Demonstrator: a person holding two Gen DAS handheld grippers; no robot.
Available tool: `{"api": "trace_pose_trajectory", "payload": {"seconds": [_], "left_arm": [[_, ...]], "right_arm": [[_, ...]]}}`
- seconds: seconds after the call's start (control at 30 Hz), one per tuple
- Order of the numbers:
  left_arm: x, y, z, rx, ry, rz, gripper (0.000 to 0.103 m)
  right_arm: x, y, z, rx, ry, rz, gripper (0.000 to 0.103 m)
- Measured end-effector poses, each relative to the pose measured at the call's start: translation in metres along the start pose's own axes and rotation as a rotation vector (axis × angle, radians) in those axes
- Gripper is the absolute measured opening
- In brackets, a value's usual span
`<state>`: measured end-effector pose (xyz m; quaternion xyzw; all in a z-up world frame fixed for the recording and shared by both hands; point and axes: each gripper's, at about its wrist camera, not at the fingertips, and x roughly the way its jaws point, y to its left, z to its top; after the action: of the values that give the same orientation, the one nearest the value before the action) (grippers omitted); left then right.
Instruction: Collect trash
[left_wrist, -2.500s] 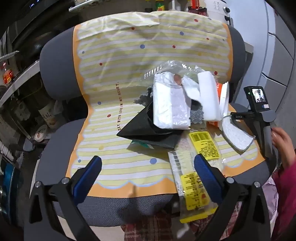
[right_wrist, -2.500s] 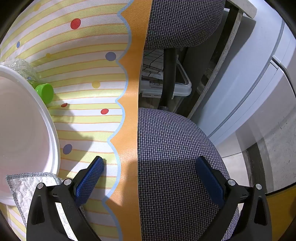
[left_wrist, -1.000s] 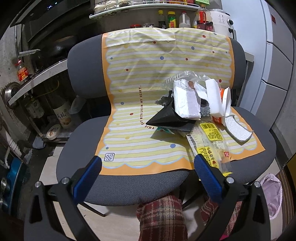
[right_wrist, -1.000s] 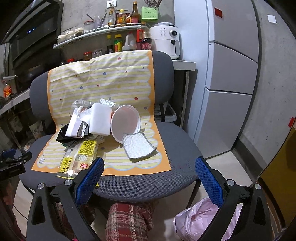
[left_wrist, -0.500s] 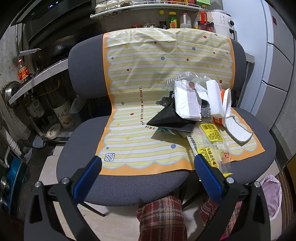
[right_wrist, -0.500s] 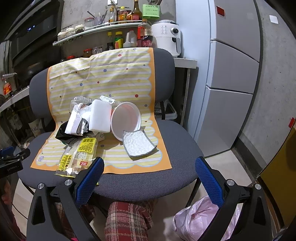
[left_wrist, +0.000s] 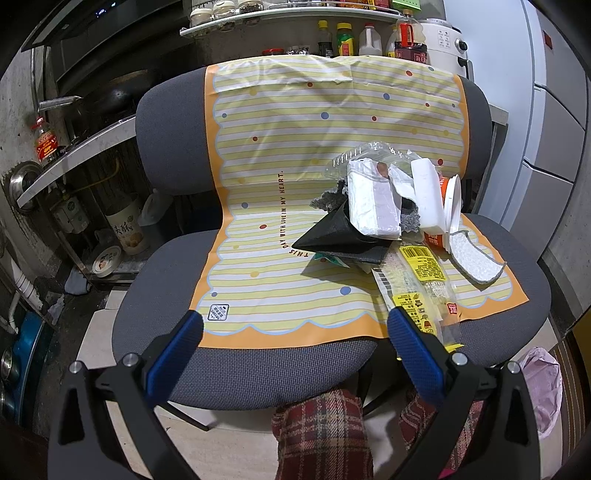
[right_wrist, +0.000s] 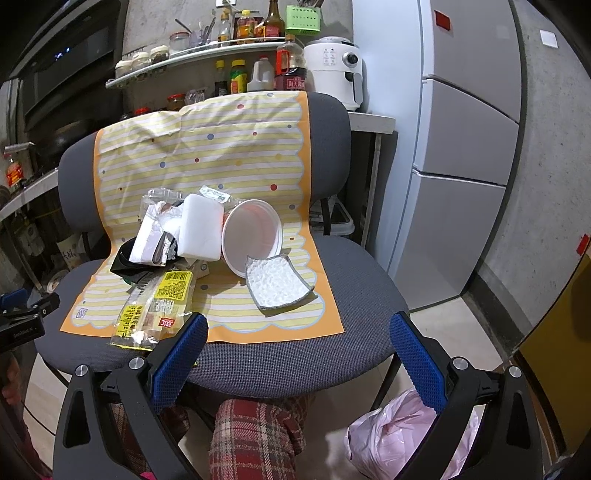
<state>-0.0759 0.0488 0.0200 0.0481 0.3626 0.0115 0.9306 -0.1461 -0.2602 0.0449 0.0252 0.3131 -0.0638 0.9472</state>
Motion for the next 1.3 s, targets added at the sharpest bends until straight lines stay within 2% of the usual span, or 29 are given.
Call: {"api": "trace_pose_trajectory", "payload": {"seconds": [1.13, 1.3], "left_arm": [[0.002, -0.002, -0.003, -0.001, 0.009, 0.001, 0.097], [0.011, -0.001, -0.002, -0.007, 0.019, 0.008, 0.097]], "right_arm": [[0.005, -0.004, -0.004, 0.009, 0.013, -0.003, 0.097], [0.022, 0.003, -0.004, -0.002, 0.030, 0.040, 0.097]]}}
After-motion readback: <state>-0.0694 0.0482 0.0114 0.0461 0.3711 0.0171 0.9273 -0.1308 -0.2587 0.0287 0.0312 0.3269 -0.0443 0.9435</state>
